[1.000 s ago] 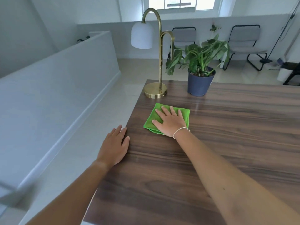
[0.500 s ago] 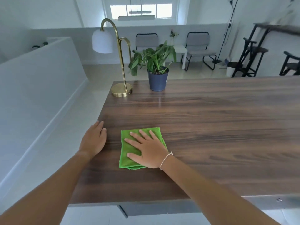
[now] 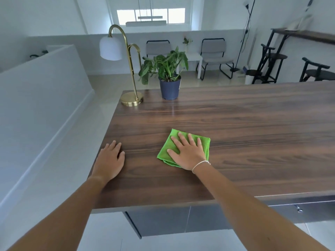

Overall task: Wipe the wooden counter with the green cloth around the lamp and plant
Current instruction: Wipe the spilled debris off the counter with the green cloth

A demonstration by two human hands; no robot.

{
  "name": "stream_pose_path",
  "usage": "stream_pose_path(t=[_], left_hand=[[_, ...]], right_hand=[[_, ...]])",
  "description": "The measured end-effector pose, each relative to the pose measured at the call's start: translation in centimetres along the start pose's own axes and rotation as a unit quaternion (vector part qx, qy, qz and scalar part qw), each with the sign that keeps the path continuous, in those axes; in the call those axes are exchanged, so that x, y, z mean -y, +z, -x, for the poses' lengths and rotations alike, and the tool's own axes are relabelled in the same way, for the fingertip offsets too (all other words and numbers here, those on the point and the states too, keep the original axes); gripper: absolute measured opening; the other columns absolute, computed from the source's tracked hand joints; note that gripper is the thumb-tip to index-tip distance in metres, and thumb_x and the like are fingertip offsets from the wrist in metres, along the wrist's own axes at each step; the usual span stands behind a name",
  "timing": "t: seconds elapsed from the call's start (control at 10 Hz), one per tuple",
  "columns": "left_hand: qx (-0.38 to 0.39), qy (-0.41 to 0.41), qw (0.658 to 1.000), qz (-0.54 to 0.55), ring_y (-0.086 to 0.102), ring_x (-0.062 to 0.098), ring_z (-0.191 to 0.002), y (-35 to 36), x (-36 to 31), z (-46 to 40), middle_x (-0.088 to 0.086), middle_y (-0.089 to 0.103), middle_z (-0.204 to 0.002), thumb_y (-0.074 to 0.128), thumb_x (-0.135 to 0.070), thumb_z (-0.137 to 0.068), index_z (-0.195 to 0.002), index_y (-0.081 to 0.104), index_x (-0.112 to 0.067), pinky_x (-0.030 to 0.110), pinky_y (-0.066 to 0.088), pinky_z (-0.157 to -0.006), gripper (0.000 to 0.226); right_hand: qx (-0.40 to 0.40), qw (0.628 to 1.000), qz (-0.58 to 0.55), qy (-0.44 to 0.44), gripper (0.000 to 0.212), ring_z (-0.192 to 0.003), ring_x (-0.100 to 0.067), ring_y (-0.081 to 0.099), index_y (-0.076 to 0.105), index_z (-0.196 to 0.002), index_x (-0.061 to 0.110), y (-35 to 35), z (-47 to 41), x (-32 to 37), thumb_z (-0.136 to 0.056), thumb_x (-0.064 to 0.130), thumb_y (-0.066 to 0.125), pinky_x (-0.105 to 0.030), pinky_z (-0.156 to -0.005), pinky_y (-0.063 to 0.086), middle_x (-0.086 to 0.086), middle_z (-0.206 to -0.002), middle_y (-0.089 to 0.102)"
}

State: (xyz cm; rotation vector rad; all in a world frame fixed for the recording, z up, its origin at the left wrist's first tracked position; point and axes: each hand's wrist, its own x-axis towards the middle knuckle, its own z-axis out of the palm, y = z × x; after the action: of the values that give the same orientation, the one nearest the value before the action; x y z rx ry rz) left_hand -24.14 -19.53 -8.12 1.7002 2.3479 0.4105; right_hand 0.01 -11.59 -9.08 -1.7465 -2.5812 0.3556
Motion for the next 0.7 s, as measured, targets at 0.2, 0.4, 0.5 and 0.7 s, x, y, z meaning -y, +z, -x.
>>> stream_pose_path(t=[0.2, 0.4, 0.5, 0.7], left_hand=[[-0.011, 0.014, 1.000, -0.005, 0.016, 0.028, -0.145, 0.3, 0.6, 0.2, 0.009, 0.022, -0.156, 0.034, -0.029, -0.098, -0.144, 0.031, -0.011, 0.038, 0.011, -0.119, 0.050], [-0.013, 0.025, 1.000, 0.005, 0.016, 0.027, -0.146, 0.4, 0.9, 0.5, 0.008, 0.022, -0.156, 0.033, -0.029, -0.098, -0.144, 0.030, -0.011, 0.038, 0.011, -0.119, 0.050], [-0.016, 0.023, 0.999, 0.020, 0.016, 0.026, -0.146, 0.4, 1.0, 1.0, 0.007, 0.022, -0.156, 0.034, -0.029, -0.098, -0.144, 0.032, -0.012, 0.037, 0.011, -0.119, 0.049], [-0.028, 0.011, 1.000, 0.002, 0.017, 0.025, -0.145, 0.2, 2.2, 2.5, 0.007, 0.023, -0.156, 0.032, -0.032, -0.098, -0.144, 0.032, -0.016, 0.037, 0.013, -0.119, 0.049]], right_hand=[[0.005, 0.992, 0.021, -0.122, 0.068, -0.148, -0.019, -0.006, 0.006, -0.148, 0.043, 1.1, 4.0, 1.4, -0.086, 0.069, 0.014, -0.046, -0.118, -0.009, 0.013, -0.160, -0.001], [-0.001, 0.995, 0.021, -0.100, 0.098, -0.148, -0.012, -0.001, 0.006, -0.145, 0.050, -0.3, 7.1, -4.9, -0.056, 0.086, -0.014, -0.039, -0.118, -0.005, 0.019, -0.159, 0.003], [-0.008, 1.000, 0.023, -0.005, 0.086, -0.148, -0.015, 0.002, 0.009, -0.146, 0.048, -1.1, 5.5, -8.0, -0.069, 0.086, 0.004, -0.040, -0.118, 0.000, 0.016, -0.159, 0.004], [-0.012, 0.997, 0.022, 0.071, 0.065, -0.148, -0.024, -0.002, 0.008, -0.149, 0.039, -0.5, 1.3, -3.8, -0.091, 0.064, 0.020, -0.049, -0.118, -0.001, 0.009, -0.161, 0.001]])
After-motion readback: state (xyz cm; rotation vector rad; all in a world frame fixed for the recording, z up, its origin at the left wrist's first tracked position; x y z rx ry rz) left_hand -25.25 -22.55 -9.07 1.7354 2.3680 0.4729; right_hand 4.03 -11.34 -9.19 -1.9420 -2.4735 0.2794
